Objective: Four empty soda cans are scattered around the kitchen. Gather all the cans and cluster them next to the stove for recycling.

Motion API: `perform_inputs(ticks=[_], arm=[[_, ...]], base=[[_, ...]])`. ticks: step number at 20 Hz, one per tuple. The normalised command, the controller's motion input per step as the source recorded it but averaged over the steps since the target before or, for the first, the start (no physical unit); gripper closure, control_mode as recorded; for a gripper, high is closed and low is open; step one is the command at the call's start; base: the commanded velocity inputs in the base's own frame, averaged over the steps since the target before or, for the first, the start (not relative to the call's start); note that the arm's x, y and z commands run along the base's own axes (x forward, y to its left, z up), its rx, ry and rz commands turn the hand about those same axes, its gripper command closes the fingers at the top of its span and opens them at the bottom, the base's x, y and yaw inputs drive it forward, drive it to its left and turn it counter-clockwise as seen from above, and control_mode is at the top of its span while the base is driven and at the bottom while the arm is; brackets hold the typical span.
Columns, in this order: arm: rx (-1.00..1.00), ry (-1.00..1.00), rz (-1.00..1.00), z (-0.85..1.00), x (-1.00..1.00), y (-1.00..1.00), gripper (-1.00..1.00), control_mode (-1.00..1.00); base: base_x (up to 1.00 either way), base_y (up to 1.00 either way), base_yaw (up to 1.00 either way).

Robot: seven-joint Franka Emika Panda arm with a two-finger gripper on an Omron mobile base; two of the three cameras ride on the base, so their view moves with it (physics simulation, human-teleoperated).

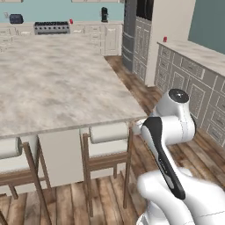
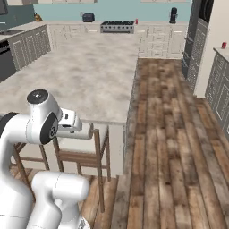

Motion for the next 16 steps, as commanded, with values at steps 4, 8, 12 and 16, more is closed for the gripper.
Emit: perform_inputs(ticks=[4,8,12,16], arm=[[0.00,0.00,0.00,0.00,0.00,0.00,-1.00,1.00],[0.00,0.00,0.00,0.00,0.00,0.00,-1.00,1.00],[0.00,0.00,0.00,0.00,0.00,0.00,-1.00,1.00],[0.00,0.00,0.00,0.00,0.00,0.00,-1.00,1.00]], base=[[0.00,0.85,-0.09],[0.00,0.83,-0.10],[0.00,0.84,-0.10],[0.00,0.85,-0.10]])
